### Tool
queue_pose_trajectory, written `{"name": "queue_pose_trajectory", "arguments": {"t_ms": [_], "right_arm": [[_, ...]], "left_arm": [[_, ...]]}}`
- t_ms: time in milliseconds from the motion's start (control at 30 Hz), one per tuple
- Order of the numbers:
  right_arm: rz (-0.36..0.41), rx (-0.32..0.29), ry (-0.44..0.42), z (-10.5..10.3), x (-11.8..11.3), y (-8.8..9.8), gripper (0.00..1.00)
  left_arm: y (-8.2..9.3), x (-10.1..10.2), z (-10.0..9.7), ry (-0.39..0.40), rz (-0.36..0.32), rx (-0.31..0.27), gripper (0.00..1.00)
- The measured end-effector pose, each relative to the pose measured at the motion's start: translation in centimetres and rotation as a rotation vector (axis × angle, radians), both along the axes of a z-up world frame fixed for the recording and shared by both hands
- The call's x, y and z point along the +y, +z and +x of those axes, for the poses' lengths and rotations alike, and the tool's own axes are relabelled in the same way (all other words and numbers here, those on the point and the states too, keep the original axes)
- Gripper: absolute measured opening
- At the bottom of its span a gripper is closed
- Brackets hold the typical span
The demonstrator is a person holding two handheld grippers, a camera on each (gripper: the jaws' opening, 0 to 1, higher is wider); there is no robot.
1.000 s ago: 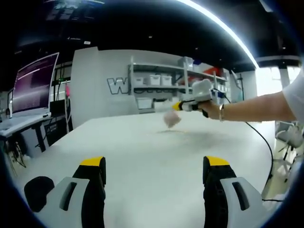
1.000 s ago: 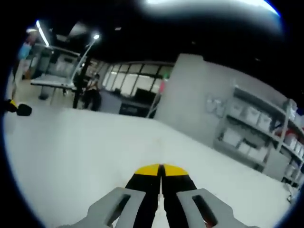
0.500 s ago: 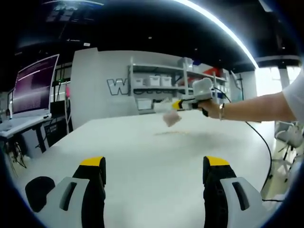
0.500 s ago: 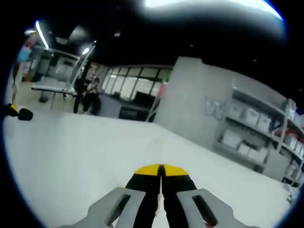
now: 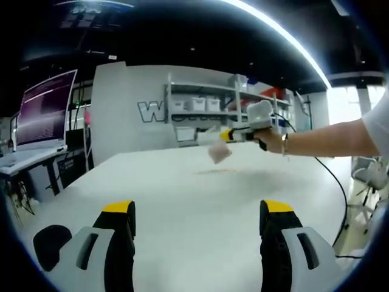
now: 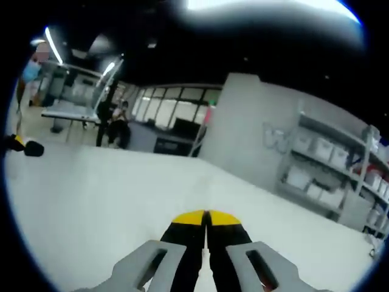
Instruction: Open the resealable bag by pulling the two sides of the seal apart until the entire bag opening is separated and visibly accessible.
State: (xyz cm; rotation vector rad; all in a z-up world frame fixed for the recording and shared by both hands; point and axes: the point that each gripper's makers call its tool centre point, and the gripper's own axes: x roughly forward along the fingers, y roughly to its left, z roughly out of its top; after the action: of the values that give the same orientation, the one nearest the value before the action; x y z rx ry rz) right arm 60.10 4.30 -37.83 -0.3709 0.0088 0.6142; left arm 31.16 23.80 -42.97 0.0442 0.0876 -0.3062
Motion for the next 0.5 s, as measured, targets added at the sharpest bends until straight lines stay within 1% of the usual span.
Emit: {"name": "queue_pose_trajectory", "arguments": {"t_ms": [500], "right_arm": [[0.002,0.000,-0.001,-1.00,-0.62,-0.20,0.00]], "left_arm": [[0.20,-0.29,-0.16,-0.004,0.001,-0.004,0.82]]}}
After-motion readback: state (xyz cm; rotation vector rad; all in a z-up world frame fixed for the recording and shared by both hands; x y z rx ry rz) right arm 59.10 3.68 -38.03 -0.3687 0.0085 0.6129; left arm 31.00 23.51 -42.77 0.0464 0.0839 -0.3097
